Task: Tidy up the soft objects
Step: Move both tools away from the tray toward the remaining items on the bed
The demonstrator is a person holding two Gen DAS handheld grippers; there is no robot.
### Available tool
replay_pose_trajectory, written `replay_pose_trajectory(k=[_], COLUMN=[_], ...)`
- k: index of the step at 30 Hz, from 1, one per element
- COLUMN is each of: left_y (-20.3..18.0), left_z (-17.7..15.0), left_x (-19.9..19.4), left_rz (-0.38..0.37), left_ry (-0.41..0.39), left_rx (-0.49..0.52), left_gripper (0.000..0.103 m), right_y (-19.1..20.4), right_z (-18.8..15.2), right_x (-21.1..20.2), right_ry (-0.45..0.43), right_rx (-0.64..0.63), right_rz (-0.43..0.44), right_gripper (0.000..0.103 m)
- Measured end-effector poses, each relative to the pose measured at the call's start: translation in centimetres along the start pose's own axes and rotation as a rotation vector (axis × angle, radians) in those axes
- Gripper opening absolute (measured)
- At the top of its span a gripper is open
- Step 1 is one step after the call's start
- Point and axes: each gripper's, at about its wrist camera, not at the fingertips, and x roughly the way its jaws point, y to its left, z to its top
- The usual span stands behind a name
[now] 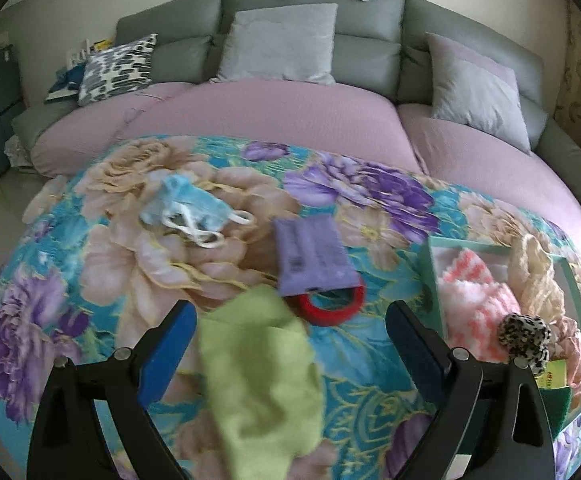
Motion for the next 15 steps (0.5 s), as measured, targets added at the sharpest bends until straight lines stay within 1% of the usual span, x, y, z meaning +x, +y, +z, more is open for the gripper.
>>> replay_pose_trajectory(k=[8,15], left_y=[4.1,7.0], left_z=[0.7,1.0], left_x=[-0.9,-1.1], left_rz=[0.037,0.079], left_ry=[-0.020,-0.021], left_rx=[-0.063,-0.090], left_gripper=[0.096,0.096], right_y=[3.6,7.1], right_z=[-0.6,-1.3], right_x=[0.1,0.4], right_ry=[0.008,0.021], right_rx=[-0.033,-0.086], right_rz=[0.107,0.142], right_gripper=[0.103,0.103])
